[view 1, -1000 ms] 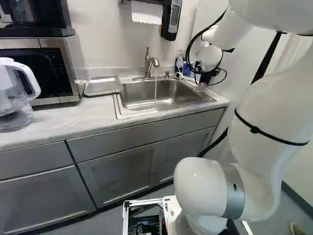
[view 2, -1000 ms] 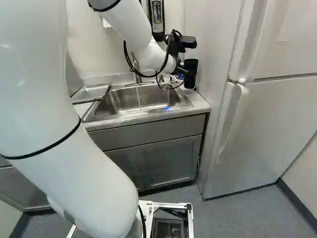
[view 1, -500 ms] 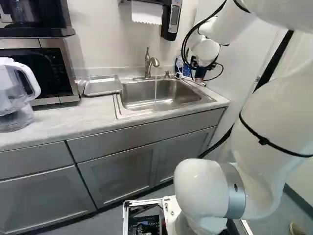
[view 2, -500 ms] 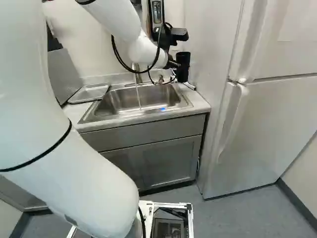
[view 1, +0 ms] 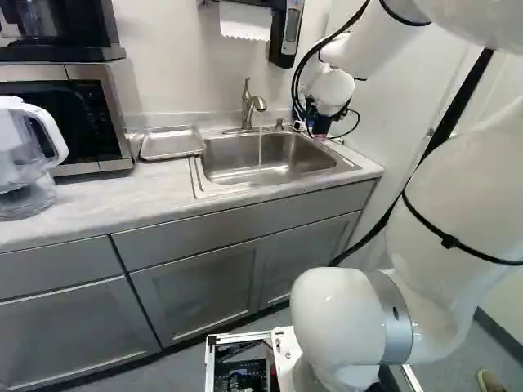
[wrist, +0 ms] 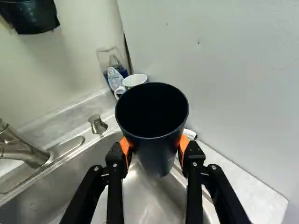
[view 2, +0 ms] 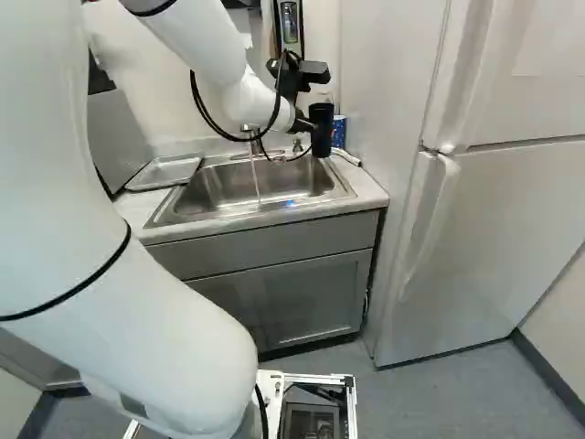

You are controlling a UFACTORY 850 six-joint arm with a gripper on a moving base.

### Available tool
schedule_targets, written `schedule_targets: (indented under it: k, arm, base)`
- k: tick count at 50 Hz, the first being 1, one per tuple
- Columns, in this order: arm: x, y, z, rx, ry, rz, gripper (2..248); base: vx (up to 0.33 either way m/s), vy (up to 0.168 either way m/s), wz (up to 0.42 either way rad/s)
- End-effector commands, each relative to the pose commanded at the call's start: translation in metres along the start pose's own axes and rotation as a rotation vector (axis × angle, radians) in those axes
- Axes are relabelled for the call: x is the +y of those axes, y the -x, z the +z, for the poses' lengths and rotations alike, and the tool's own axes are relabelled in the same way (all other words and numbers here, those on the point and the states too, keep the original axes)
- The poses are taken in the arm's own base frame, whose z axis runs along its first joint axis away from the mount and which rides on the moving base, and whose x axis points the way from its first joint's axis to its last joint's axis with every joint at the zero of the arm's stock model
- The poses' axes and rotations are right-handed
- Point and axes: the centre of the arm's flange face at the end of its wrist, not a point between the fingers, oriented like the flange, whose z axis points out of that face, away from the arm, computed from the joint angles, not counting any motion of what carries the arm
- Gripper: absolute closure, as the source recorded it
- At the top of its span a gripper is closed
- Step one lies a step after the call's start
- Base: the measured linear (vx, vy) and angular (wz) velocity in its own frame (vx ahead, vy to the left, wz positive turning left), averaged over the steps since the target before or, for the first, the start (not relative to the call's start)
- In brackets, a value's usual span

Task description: Rinse the cup and place it in the tray

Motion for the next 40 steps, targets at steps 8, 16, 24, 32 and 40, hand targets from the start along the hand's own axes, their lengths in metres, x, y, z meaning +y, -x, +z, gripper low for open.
schedule_targets:
  k: [8,16,24,32,40]
  arm:
    - [-0.011,0.004,-0.004,-0.004,-0.023,-0.01,131]
    - [-0.02,0.007,-0.008,-0.007,-0.044,-0.019,131]
    - [-0.021,0.007,-0.009,-0.007,-0.045,-0.019,131]
    - [-0.021,0.007,-0.009,-0.007,-0.045,-0.019,131]
    - [-0.022,0.009,-0.008,-0.01,-0.046,-0.021,131]
  base:
    - [0.0,0.0,0.0]
    - [0.0,0.0,0.0]
    - [0.0,0.0,0.0]
    - [0.0,0.0,0.0]
    - [0.0,0.0,0.0]
